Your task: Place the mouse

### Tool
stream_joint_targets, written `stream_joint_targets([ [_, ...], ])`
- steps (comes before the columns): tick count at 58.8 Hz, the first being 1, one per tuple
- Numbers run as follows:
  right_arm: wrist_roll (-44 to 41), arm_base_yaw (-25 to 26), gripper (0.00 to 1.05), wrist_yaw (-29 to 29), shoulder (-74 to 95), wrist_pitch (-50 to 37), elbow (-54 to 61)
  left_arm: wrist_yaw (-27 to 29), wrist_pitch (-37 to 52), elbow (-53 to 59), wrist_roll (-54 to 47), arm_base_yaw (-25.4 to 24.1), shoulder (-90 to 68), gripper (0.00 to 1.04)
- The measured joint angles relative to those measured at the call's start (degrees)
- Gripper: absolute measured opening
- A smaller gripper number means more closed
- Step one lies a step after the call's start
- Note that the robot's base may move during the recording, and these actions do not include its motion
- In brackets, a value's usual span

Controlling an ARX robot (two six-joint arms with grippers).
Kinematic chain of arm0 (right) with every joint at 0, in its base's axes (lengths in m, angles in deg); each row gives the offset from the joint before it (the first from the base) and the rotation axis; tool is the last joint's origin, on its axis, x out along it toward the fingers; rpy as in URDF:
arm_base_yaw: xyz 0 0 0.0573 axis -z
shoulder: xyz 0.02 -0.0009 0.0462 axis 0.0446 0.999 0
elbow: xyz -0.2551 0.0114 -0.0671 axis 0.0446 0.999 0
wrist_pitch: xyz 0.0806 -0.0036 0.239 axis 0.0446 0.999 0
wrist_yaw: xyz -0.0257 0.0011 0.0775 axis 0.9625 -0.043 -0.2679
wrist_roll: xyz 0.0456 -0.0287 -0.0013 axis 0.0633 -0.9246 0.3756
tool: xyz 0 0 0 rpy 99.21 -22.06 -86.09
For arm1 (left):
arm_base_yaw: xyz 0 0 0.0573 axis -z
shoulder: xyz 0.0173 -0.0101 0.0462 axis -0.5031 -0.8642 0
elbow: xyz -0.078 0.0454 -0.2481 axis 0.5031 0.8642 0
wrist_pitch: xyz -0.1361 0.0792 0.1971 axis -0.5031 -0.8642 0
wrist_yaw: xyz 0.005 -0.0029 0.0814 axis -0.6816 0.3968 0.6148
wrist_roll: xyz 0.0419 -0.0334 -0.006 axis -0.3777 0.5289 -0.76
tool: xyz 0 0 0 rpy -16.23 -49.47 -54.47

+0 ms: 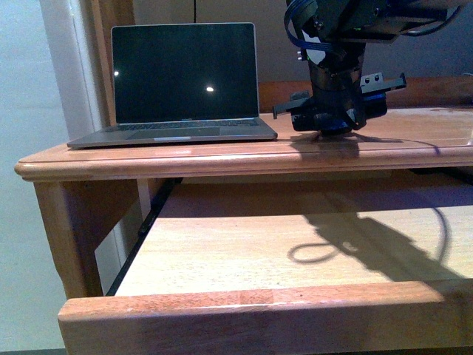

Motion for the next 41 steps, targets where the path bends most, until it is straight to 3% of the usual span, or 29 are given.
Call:
stream_joint_targets([
  [14,-0.2,1.7,0.98,-6.1,-4.3,-10.6,9.4,0.0,0.0,0.0,0.0,0.0,0.0,0.97],
  [28,1.1,8.2,0.97,-21.7,-22.3,-25.3,31.5,0.0,0.0,0.0,0.0,0.0,0.0,0.97],
  [41,-2.0,22.0,0.97,-44.5,-51.7,-36.8,64.5,0.0,0.0,0.0,0.0,0.0,0.0,0.97],
])
